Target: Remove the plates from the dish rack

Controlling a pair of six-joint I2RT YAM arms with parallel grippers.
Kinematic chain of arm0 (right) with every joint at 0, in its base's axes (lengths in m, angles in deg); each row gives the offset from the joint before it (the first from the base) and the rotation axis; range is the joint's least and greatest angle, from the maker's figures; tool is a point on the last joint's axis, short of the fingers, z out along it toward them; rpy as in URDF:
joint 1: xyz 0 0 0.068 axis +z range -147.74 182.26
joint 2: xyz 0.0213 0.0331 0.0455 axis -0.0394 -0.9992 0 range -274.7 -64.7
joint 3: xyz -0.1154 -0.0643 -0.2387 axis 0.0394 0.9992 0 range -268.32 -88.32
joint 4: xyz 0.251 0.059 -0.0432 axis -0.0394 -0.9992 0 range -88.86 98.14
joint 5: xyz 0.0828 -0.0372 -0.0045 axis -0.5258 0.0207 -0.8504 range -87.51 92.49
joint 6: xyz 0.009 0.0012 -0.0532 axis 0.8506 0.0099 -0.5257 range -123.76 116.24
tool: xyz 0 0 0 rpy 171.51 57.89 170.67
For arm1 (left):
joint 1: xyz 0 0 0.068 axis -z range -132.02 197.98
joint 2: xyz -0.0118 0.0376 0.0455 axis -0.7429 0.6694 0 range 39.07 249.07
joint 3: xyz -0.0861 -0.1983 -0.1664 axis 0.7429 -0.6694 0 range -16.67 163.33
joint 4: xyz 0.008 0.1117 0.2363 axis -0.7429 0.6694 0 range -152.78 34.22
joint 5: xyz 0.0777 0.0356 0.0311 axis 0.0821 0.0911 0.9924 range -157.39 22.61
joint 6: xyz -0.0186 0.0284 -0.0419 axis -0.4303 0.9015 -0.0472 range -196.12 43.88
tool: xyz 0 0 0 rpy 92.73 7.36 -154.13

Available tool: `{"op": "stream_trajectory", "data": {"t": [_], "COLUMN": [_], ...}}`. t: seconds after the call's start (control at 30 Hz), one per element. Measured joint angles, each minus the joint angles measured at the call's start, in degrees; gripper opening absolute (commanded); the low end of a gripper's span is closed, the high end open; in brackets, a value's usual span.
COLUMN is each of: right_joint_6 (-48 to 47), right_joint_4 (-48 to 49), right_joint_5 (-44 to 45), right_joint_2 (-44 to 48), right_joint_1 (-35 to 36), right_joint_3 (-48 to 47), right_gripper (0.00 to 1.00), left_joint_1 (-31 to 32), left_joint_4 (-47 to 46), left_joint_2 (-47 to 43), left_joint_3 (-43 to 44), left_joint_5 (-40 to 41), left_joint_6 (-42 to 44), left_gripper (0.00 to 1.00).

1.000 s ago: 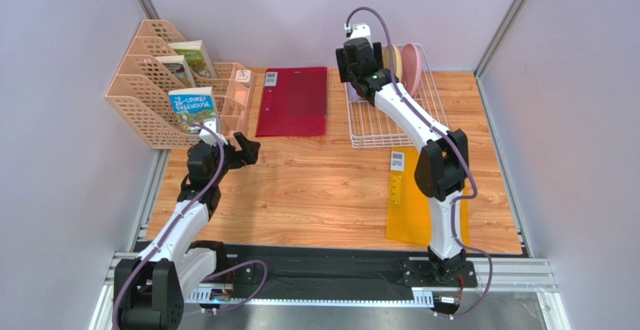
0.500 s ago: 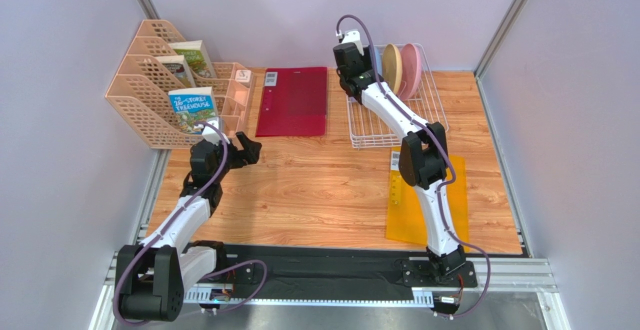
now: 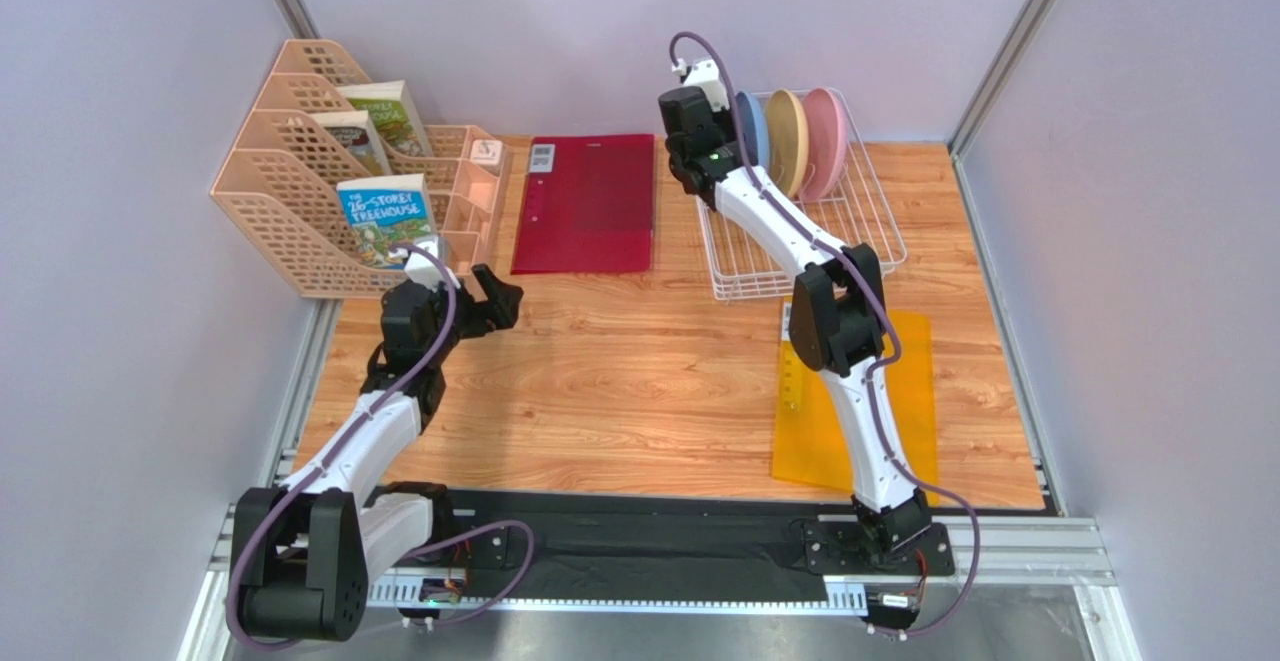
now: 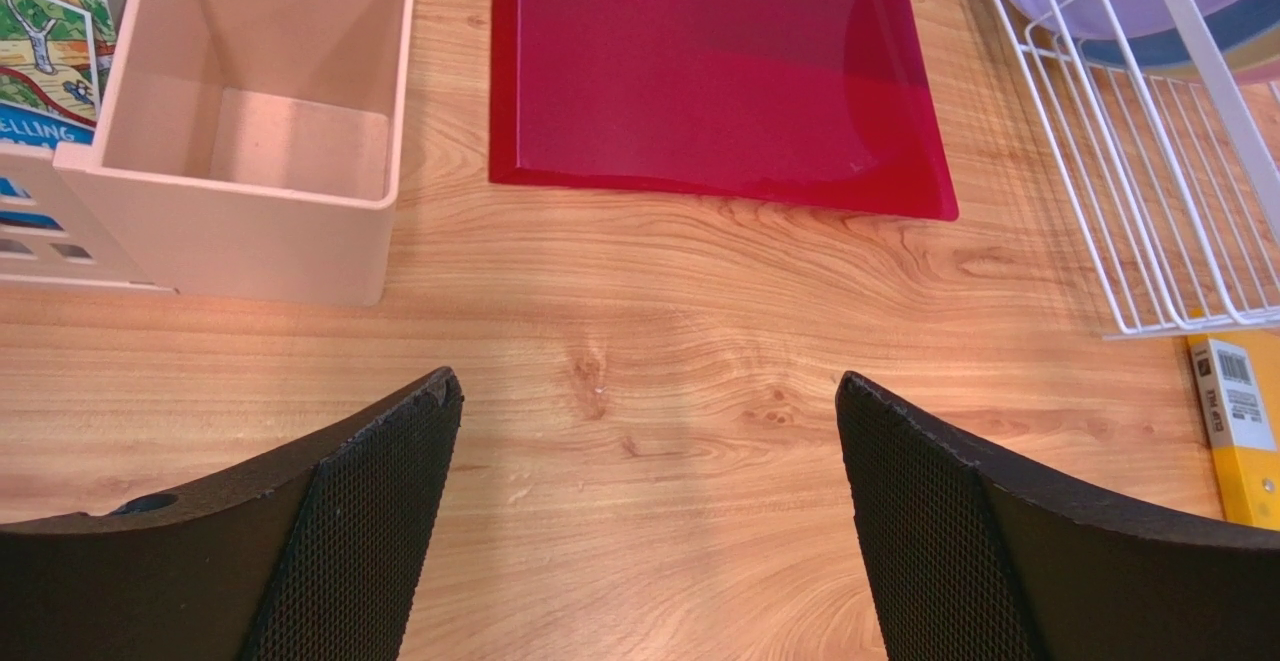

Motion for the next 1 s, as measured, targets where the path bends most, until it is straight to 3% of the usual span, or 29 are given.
{"op": "stream_trajectory", "data": {"t": [0.17,0.37,0.7,0.8,1.0], "right_joint_6": [-5.1,-15.9,-21.5,-19.1,-3.7], "right_joint_4": [7.2,22.8,34.1,31.6,12.2], "right_joint_5": [9.0,18.7,23.5,22.9,12.2], "right_joint_2": [0.0,0.9,11.0,15.6,28.0], "right_joint_1": [2.4,5.7,7.0,7.2,8.0], "right_joint_3": [3.1,10.1,18.7,21.1,24.9], "right_gripper": [0.0,0.0,0.0,0.0,0.0], "left_joint_1": [0.0,0.0,0.0,0.0,0.0], "left_joint_4": [0.1,1.4,2.3,2.4,2.2], "left_joint_2": [0.9,1.4,1.4,1.4,1.4], "left_joint_3": [0.0,0.1,0.3,0.3,0.3], "left_joint_5": [0.4,1.7,2.6,2.4,-0.4], "left_joint_6": [0.0,0.3,0.9,1.0,1.0], "left_gripper": [1.0,1.0,1.0,1.0,1.0]}}
